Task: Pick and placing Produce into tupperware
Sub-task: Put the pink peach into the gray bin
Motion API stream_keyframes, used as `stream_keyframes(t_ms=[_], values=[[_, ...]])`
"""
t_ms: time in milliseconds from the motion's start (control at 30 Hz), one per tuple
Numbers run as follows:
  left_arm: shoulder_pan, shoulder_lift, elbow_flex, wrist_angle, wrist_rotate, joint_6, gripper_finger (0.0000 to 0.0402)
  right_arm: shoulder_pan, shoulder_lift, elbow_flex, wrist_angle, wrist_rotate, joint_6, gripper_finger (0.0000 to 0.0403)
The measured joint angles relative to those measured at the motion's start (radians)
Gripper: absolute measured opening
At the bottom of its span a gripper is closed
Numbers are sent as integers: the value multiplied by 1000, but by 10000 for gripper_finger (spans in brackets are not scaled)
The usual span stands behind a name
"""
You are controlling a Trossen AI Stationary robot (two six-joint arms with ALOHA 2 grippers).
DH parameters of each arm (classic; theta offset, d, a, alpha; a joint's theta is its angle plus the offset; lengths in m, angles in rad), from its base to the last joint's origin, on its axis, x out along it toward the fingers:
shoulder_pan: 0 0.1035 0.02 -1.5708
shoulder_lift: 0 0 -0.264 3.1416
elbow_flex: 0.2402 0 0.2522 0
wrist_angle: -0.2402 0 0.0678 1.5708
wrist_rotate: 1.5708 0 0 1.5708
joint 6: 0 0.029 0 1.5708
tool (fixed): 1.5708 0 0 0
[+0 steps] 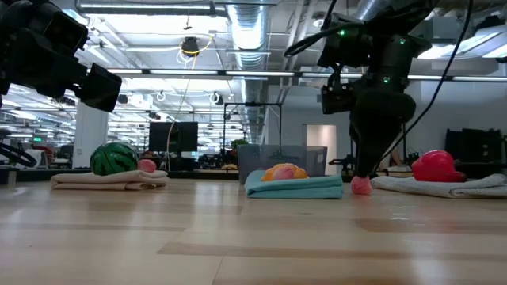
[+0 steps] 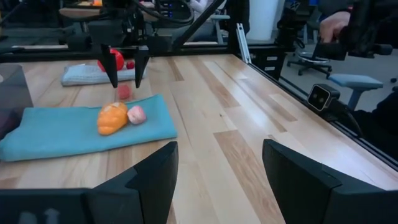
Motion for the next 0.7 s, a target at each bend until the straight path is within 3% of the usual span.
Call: stream_keyframes(t_ms=[467,700], values=[[0,0,-1,-11,3,-8,224,4,1,0,-3,0,16,244],[0,0,-2,-15,2,-8,224,5,72,0,15,-1,12,244]])
